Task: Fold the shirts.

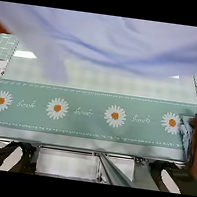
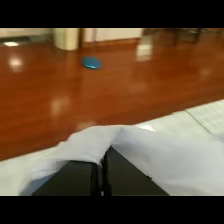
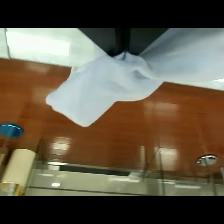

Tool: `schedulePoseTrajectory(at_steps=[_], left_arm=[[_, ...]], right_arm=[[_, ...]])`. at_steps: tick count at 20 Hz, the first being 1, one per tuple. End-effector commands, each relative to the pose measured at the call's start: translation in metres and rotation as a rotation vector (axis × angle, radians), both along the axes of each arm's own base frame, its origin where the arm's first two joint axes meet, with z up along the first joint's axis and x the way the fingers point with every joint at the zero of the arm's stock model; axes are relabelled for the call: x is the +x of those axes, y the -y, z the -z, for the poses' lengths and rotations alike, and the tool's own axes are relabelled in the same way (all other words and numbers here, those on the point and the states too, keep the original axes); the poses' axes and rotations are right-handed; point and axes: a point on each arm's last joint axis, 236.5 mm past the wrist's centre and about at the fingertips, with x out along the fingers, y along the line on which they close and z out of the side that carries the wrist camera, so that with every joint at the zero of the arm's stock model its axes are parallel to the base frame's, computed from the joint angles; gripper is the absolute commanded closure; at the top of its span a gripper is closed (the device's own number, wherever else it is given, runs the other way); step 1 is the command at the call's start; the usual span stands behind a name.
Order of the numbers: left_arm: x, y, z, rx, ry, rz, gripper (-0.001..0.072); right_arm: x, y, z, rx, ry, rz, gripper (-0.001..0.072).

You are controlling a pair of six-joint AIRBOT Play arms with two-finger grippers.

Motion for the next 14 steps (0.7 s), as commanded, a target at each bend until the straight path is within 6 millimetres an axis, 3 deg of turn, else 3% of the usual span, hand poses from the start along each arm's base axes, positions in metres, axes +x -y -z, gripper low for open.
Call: schedulePoseTrajectory(at_steps=[1, 3, 6, 9, 11, 14], left_arm=[[-0.047, -0.021, 0.005, 0.065, -0.020, -0.148, 0.0688], [-0.062, -0.019, 0.025, 0.097, -0.089, -0.142, 0.0688], [-0.058, -0.017, 0.070, 0.056, -0.242, -0.123, 0.0688], [-0.037, -0.010, 0.151, 0.000, -0.484, -0.051, 0.0688], [-0.024, -0.005, 0.220, -0.036, -0.668, -0.008, 0.0688], [0.004, -0.006, 0.322, -0.089, -0.821, -0.026, 0.0688]], right_arm=[[-0.053, 0.020, 0.024, 0.005, -0.073, 0.085, 0.0684], [-0.063, 0.018, 0.053, 0.023, -0.155, 0.083, 0.0683], [-0.058, 0.007, 0.122, 0.063, -0.345, 0.053, 0.0684], [-0.039, -0.022, 0.206, 0.129, -0.552, -0.036, 0.0683], [-0.022, -0.041, 0.259, 0.193, -0.662, -0.088, 0.0683], [0.007, -0.041, 0.330, 0.232, -0.764, -0.049, 0.0683]])
